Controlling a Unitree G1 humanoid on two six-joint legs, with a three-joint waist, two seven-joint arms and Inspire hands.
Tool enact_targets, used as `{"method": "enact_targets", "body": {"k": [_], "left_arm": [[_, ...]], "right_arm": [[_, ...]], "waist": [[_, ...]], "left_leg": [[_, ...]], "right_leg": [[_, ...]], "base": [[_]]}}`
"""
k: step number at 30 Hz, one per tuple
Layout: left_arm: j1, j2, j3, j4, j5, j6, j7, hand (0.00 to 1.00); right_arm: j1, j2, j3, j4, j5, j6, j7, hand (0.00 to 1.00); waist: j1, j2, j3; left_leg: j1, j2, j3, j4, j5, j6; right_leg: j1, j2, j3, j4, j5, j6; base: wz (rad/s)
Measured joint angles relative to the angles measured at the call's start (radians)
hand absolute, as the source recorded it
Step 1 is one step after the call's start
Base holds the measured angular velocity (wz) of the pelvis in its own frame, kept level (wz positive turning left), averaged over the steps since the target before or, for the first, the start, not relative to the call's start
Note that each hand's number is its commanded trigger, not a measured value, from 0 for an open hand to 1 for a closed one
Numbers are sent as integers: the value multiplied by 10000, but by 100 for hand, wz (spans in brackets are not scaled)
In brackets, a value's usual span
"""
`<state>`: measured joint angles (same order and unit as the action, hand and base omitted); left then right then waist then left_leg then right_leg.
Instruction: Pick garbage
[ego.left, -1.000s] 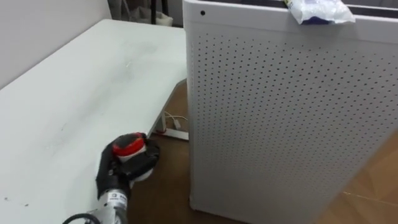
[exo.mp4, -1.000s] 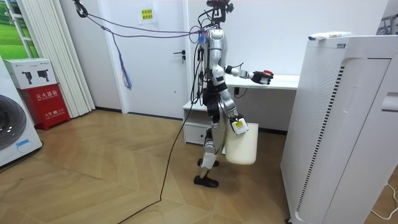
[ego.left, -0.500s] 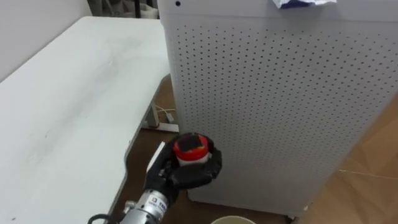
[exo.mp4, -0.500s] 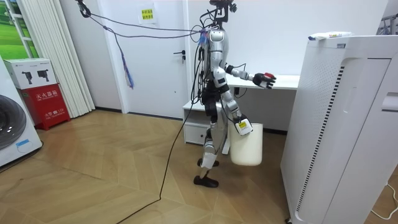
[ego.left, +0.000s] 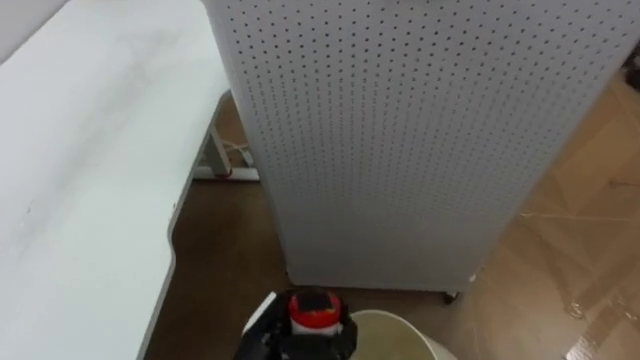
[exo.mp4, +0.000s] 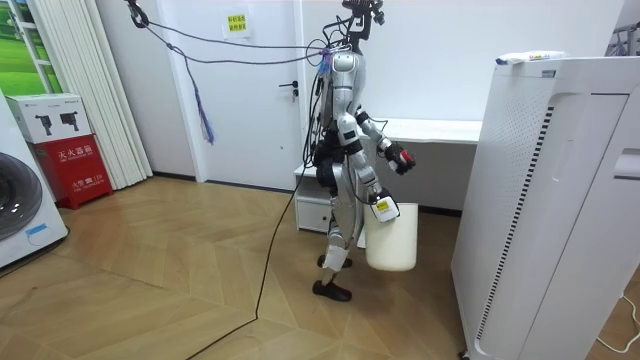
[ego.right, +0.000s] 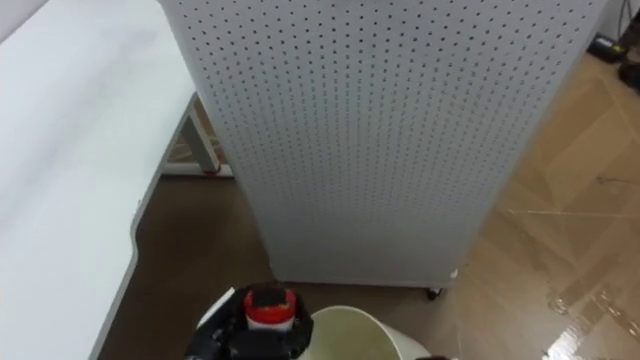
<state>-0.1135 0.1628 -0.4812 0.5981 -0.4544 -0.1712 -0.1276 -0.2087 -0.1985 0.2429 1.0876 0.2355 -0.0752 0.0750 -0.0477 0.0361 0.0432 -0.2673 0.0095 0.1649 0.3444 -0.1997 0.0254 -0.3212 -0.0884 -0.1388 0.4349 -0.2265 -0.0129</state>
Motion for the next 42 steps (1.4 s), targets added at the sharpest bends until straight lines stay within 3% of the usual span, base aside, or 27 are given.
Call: {"method": "enact_targets", "body": {"k": [1,4,5,6,11,23,31,39,42], "left_arm": [[3,-37,-38,221,82,0,-31,68],[3,-175,-55,622,251,1,-127,55],[4,-195,-99,642,311,-1,-134,9],[0,-192,-133,644,320,-1,-146,0],[-28,-283,-370,841,298,-7,-434,0],[-255,-635,-1157,894,-26,-73,-980,0],[-509,-669,-1702,1046,-21,-97,-1231,0],[-508,-706,-1505,881,959,-124,-973,0],[-498,-688,-1092,0,1531,-158,-668,0]], "right_arm": [[-7,12,50,0,-1,0,13,100],[-56,65,106,0,-1,-1,40,100],[-75,95,109,1,-1,-2,44,100],[-83,112,111,0,0,-6,44,100],[-94,206,393,242,38,-339,103,100],[-287,480,558,858,113,-385,148,100],[-343,513,787,933,423,-419,-147,100],[-347,466,861,1043,428,-571,-137,100],[-357,405,724,1170,407,-592,-114,100]], "waist": [[15,-11,7],[13,-34,16],[8,-43,25],[10,-60,33],[-25,-98,58],[-50,-95,61],[-235,-100,66],[-295,-98,69],[-289,-98,68]], "left_leg": [[-80,-4,1,4,21,35],[-374,-14,32,176,32,53],[-489,-3,38,267,32,52],[-554,1,48,331,32,52],[-856,126,144,671,28,46],[-1089,179,217,696,29,48],[-1081,201,260,687,29,47],[-949,201,269,661,29,47],[-827,196,231,636,29,47]], "right_leg": [[-116,-8,16,53,-4,-23],[-468,-68,54,337,-52,-78],[-578,-69,67,411,-57,-85],[-644,-70,88,470,-65,-95],[-791,6,72,494,-35,-151],[-1015,2,-36,554,-7,-194],[-992,36,-8,491,-5,-198],[-855,33,-28,468,-8,-198],[-723,28,-41,461,-16,-190]], "base": [[0],[0],[0],[0],[0],[1],[-1],[0],[0]]}}
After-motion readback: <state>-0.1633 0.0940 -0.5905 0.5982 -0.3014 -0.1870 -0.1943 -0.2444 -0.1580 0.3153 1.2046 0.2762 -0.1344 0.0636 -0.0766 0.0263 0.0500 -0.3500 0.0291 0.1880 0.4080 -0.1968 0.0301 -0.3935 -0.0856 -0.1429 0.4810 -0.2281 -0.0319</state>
